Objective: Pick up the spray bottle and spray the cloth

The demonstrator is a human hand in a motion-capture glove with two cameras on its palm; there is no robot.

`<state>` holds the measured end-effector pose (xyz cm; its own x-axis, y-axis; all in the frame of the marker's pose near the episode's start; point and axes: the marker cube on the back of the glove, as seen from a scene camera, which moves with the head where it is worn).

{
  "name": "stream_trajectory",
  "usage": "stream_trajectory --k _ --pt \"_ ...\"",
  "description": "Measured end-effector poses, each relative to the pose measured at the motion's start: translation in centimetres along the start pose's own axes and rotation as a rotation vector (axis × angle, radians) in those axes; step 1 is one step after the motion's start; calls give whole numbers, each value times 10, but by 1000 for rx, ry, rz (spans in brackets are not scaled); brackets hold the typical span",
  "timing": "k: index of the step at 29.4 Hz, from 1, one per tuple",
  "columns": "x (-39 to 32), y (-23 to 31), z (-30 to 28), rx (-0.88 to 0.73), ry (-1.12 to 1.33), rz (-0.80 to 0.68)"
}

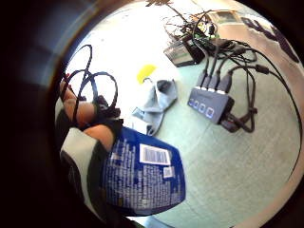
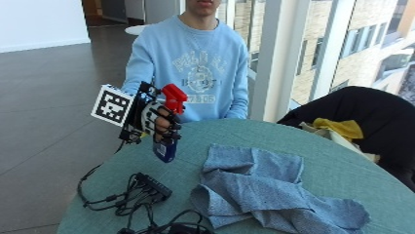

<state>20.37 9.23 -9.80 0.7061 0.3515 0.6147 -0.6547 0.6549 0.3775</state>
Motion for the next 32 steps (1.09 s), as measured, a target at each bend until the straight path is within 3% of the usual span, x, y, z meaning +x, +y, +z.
stream_trajectory --k 13,32 --pt "-53 -46 30 -286 146 149" --pt "-60 -61 64 -454 310 300"
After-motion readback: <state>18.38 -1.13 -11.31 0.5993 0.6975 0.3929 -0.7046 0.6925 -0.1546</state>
